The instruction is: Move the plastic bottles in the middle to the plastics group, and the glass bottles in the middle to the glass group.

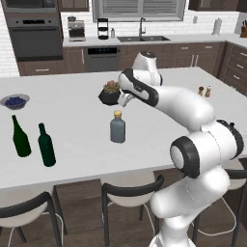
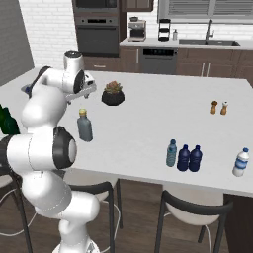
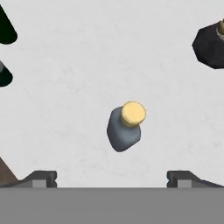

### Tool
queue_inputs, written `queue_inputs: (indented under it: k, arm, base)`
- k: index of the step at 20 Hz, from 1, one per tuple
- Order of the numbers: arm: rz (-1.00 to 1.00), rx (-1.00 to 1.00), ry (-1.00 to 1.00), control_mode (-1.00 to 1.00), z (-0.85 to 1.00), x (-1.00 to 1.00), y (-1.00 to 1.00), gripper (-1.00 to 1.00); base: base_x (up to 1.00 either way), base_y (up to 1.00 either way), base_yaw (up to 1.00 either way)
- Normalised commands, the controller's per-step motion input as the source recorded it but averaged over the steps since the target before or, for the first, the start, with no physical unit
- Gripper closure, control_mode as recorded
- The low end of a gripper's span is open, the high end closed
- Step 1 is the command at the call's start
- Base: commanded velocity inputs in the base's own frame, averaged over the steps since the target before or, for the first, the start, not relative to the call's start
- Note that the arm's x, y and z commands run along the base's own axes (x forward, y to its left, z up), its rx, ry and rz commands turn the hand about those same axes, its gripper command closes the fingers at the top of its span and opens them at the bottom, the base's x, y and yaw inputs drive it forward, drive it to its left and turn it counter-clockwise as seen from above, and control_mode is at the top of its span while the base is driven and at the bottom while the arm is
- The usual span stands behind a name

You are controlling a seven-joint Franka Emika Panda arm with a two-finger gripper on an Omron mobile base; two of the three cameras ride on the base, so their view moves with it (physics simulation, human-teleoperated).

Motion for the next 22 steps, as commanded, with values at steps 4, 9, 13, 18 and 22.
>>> queue_inputs:
  k: [4,9,13,18,22]
  arm:
    - [-0.16,-0.08,0.20,-1.00,-0.60,0.74,0.20,-1.00]
    - [-0.15,-0.05,0.10,-1.00,-0.51,0.61,0.15,-1.00]
    - [-0.10,-0.02,0.04,-1.00,-0.16,0.29,0.20,-1.00]
    - [-0.01,0.00,0.10,-1.00,-0.12,0.05,0.01,-1.00]
    - [0.00,0.00,0.09,-1.00,-0.10,0.00,0.00,-1.00]
  base:
    - [0.00,0.00,0.00]
    - [0.00,0.00,0.00]
    - [0.00,0.00,0.00]
    - [0.00,0.00,0.00]
    - [0.00,0.00,0.00]
